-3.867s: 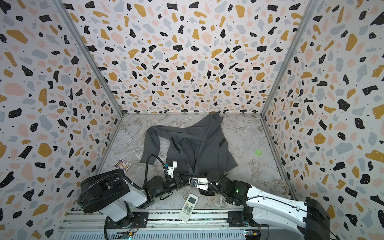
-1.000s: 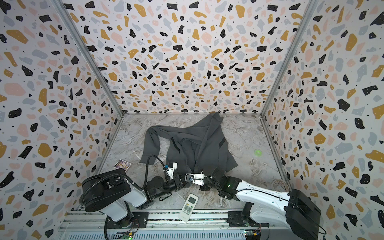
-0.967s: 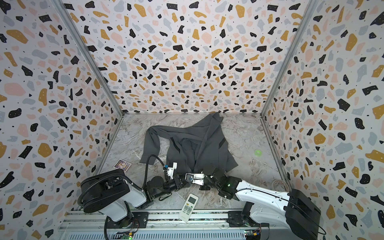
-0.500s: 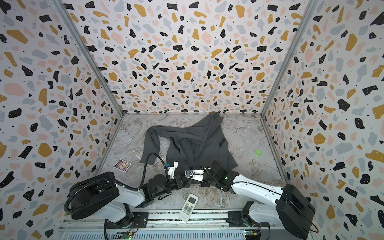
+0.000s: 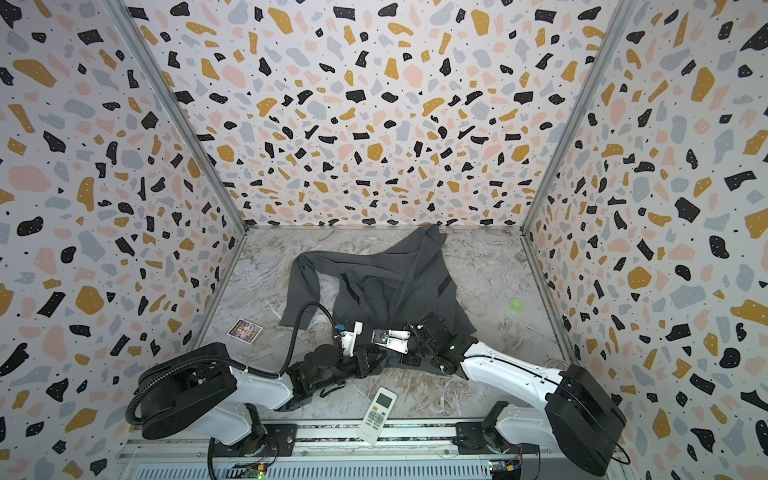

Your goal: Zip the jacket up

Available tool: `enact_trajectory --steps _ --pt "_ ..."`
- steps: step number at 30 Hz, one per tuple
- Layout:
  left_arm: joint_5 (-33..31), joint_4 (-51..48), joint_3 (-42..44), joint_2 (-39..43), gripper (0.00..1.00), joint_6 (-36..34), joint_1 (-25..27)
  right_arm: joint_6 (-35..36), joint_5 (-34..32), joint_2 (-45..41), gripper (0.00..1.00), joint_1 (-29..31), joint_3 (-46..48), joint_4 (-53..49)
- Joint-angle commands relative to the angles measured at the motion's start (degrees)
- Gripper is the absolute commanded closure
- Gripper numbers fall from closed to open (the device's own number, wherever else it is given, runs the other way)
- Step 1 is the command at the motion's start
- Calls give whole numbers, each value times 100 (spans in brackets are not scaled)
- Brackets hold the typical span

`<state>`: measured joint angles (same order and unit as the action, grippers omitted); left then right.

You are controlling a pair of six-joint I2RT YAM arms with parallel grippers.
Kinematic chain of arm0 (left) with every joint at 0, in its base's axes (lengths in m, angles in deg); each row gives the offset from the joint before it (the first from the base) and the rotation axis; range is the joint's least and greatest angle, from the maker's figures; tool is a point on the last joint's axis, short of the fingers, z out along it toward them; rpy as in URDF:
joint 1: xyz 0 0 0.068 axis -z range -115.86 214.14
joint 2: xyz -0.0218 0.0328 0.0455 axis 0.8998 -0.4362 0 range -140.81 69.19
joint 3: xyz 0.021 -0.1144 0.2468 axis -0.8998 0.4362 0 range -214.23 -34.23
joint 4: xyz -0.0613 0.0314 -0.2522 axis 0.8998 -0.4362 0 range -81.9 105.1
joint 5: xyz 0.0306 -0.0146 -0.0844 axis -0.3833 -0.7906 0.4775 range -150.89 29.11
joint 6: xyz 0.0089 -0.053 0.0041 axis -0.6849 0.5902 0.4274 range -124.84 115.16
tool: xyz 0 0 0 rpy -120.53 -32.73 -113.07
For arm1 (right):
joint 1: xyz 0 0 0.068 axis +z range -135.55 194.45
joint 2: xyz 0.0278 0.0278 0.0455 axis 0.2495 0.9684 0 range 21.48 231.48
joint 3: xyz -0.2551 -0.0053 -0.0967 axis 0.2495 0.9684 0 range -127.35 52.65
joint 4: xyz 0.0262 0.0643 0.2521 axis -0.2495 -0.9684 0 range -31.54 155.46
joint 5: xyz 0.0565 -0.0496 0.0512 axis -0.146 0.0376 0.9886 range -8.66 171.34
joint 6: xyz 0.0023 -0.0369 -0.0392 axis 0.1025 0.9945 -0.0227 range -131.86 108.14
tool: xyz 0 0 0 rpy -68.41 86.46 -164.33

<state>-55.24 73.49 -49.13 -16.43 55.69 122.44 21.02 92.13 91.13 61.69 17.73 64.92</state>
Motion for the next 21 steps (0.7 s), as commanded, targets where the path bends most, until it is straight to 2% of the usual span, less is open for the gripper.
enact_trajectory --steps 1,6,14,21 --pt "475 -401 31 -62 100 -190 172 -173 -620 28 100 -192 -348 609" --pt "443 -769 -150 -2 100 -324 250 -423 -871 370 100 -441 -637 683" --pt "301 -1234 -295 192 100 -428 365 -867 -1642 1072 100 -582 -1316 641" --pt "15 -1881 -376 473 100 -582 370 -1414 -1953 1347 100 -977 -1751 557"
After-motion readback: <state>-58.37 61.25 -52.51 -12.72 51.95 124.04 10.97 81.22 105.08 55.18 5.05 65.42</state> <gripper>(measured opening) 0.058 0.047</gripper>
